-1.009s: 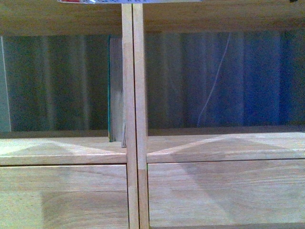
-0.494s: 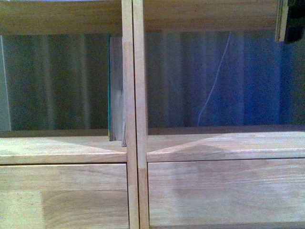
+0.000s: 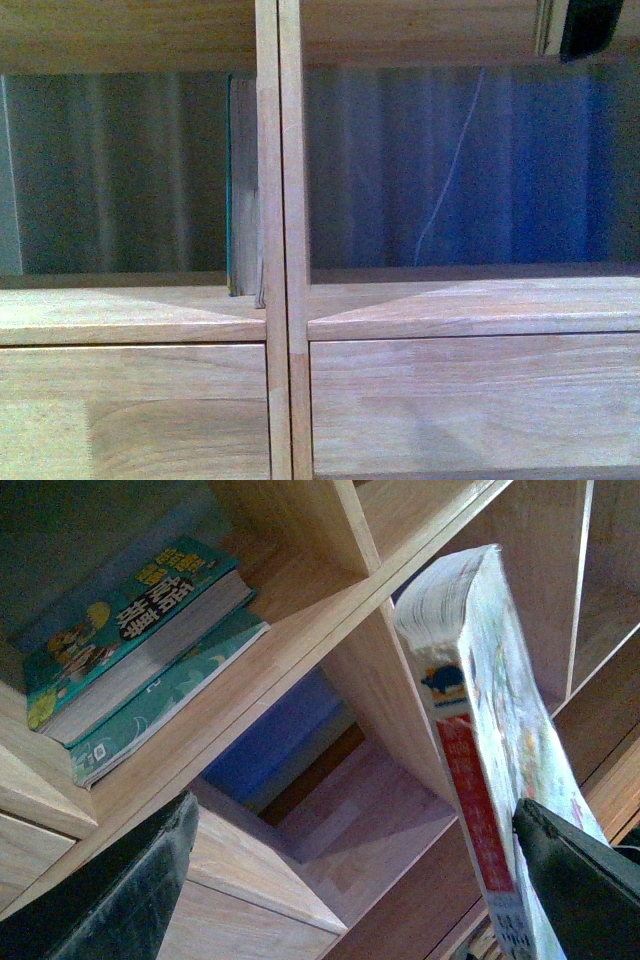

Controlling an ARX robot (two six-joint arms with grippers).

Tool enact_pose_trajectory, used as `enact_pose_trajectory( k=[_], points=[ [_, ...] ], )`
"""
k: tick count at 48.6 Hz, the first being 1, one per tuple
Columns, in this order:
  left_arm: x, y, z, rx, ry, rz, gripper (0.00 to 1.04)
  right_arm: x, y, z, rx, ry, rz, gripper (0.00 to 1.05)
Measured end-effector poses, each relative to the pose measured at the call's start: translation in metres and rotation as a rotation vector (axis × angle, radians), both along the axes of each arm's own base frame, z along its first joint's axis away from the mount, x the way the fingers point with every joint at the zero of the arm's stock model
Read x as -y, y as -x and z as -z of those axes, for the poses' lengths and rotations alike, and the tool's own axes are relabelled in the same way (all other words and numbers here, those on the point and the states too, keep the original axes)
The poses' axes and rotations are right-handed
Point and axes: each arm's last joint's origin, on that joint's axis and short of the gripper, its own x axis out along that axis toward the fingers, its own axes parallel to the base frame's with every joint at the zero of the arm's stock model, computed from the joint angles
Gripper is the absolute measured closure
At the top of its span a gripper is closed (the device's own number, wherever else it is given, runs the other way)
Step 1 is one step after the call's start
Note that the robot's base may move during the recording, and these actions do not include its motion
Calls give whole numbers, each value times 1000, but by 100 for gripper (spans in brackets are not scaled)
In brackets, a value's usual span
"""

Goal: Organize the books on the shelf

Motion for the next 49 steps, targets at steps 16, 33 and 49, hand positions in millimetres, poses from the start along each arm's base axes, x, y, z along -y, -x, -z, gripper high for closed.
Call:
enact_pose_trajectory(
  k=[16,33,49],
  points=[
    [12,-2,-9,54,-14,37,8,-5,4,6,5,11,-8,97],
    [18,-2,-9,66,-15,33,58,-5,2,14,-8,23,-11,97],
    [19,-2,-11,39,19,51,97,-5,-4,18,-25,27,13,97]
  ],
)
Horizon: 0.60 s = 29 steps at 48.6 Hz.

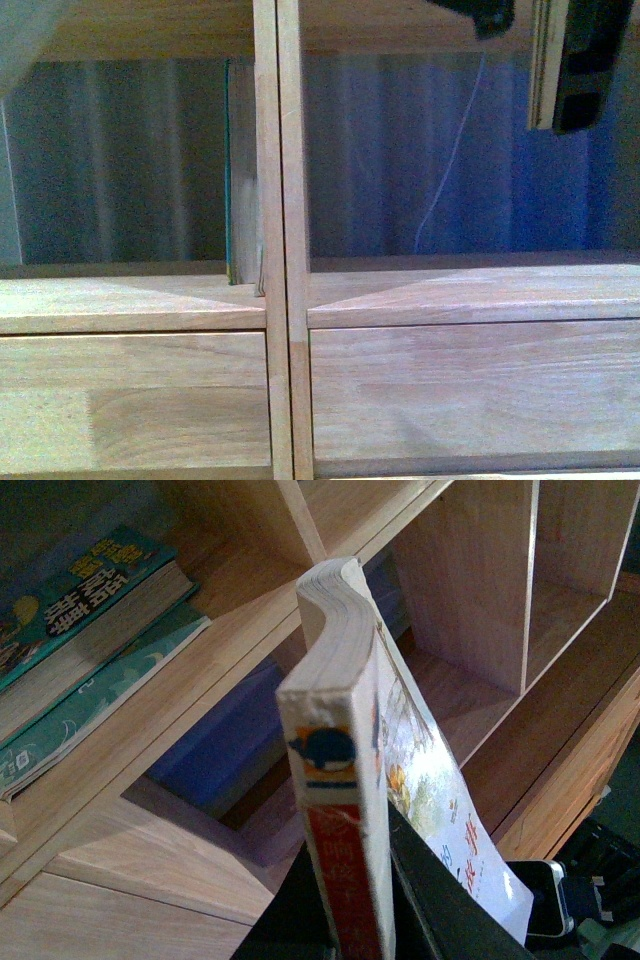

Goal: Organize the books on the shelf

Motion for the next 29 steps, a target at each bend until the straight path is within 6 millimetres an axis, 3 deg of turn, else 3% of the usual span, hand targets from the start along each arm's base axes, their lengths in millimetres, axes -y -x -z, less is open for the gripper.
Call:
enact_pose_trajectory(
  k=[15,29],
  points=[
    [0,0,-1,-1,2,0,98,0,0,0,0,-2,9,96],
    [-5,-1,-1,10,-37,-60,98,5,-7,-1,17,-28,85,56]
  ],
)
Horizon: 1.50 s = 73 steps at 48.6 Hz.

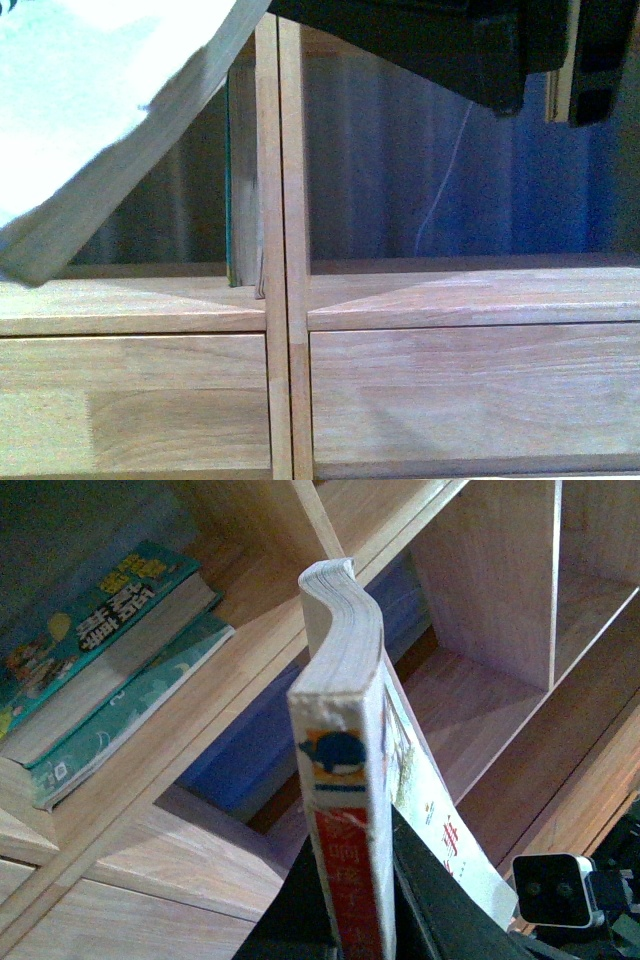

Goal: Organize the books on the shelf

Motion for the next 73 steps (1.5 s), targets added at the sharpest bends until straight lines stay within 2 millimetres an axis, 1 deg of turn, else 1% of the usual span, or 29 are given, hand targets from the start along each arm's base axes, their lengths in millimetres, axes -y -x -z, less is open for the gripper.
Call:
enact_pose_trajectory(
  k=[2,6,8,9,11,14,17,19,20,23,27,28,33,38,41,44,55,57,59,62,64,68,70,71,73],
  points=[
    [-1,0,0,2,-11,-16,98,2,-2,-1,8,-7,11,49],
    [-3,-1,1,-1,-31,-40,98,6,-5,-2,18,-13,37,39],
    [-4,-2,2,-7,-60,-63,98,11,-10,-2,22,-16,73,31],
    [-5,-3,3,-10,-84,-81,98,16,-13,-2,24,-21,103,26],
    [-6,-4,5,-16,-119,-99,98,22,-20,-3,30,-27,155,19],
    [-9,-6,6,-15,-173,-135,98,33,-28,-3,35,-32,234,11],
    [-14,-7,9,-23,-222,-182,98,45,-38,-3,30,-34,337,6],
    [-17,-8,10,-25,-258,-216,98,52,-44,-4,20,-32,401,7],
    [-20,-9,11,-29,-287,-246,98,61,-51,-4,6,-30,471,7],
    [-23,-10,11,-27,-336,-287,98,74,-61,-4,-8,-26,565,7],
    [-30,-12,10,-13,-437,-371,98,96,-76,0,-43,-11,712,7],
    [-31,-12,10,-10,-450,-383,98,100,-78,1,-48,-9,732,7],
    [-39,-15,9,11,-564,-499,98,130,-91,11,-109,12,902,7],
    [-48,-19,7,46,-676,-616,98,152,-98,18,-150,28,1010,7],
    [-52,-22,7,70,-750,-685,98,156,-99,19,-155,29,1030,7],
    [-53,-25,7,89,-805,-720,98,157,-99,19,-155,29,1031,7],
    [-48,-36,7,155,-955,-762,98,156,-99,19,-151,36,1020,7],
    [-46,-38,5,171,-967,-761,98,155,-99,20,-118,78,1016,11],
    [-42,-42,2,200,-981,-760,98,154,-94,25,-33,178,1017,19],
    [-37,-50,-5,236,-994,-757,98,152,-79,44,79,352,1011,32],
    [-36,-56,-7,244,-998,-758,98,151,-70,57,121,426,1004,41],
    [-33,-69,-13,248,-1010,-762,98,151,-54,84,149,501,1001,58],
    [-33,-76,-15,249,-1019,-763,98,151,-48,95,149,520,1000,65],
    [-33,-78,-15,249,-1021,-762,98,151,-46,97,149,524,1000,67],
    [-33,-87,-17,251,-1032,-763,98,151,-40,108,150,538,998,75]
  ],
)
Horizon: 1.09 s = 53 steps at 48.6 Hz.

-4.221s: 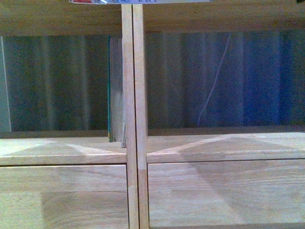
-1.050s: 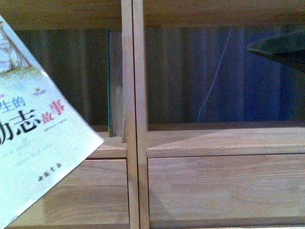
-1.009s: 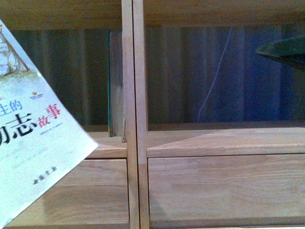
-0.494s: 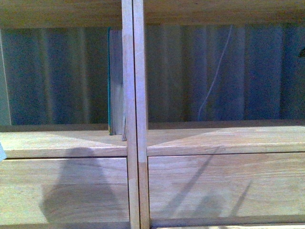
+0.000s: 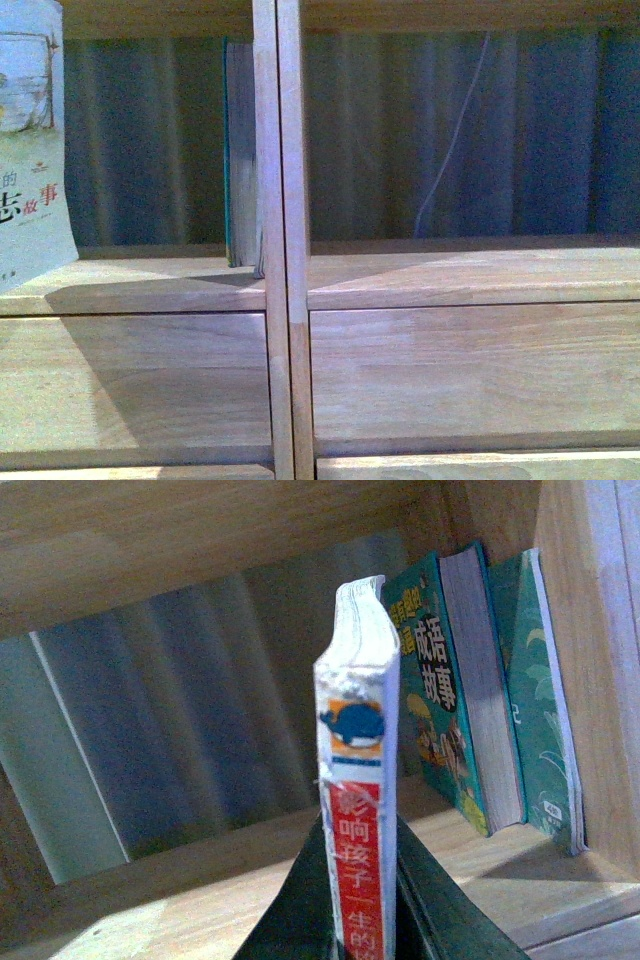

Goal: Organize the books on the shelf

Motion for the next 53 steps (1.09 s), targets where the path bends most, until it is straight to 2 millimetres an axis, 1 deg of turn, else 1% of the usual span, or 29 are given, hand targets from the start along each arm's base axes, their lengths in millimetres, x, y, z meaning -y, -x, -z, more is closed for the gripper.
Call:
enact_pose_trajectory(
  k=[4,6,7,10,14,29,45,53],
  points=[
    [-2,-21,-3,-8,-5,-4,98,0,13,16,0,11,-1,93],
    [-4,-30,-4,-10,-5,-8,98,0,18,22,1,13,-1,100],
    [-4,-32,-4,-12,-5,-9,98,0,19,23,1,14,0,102],
    [-5,-51,-7,-19,-4,-10,98,0,28,34,-2,22,-1,102],
    [-4,-69,-10,-19,-4,-4,98,0,36,43,-6,22,-1,102],
    [14,-123,-14,-15,13,36,98,0,56,63,-2,23,-1,102],
    [33,-167,-14,-23,48,52,98,0,71,76,-4,23,0,102],
    [50,-185,-14,-24,83,81,98,0,78,79,3,23,0,102]
  ],
)
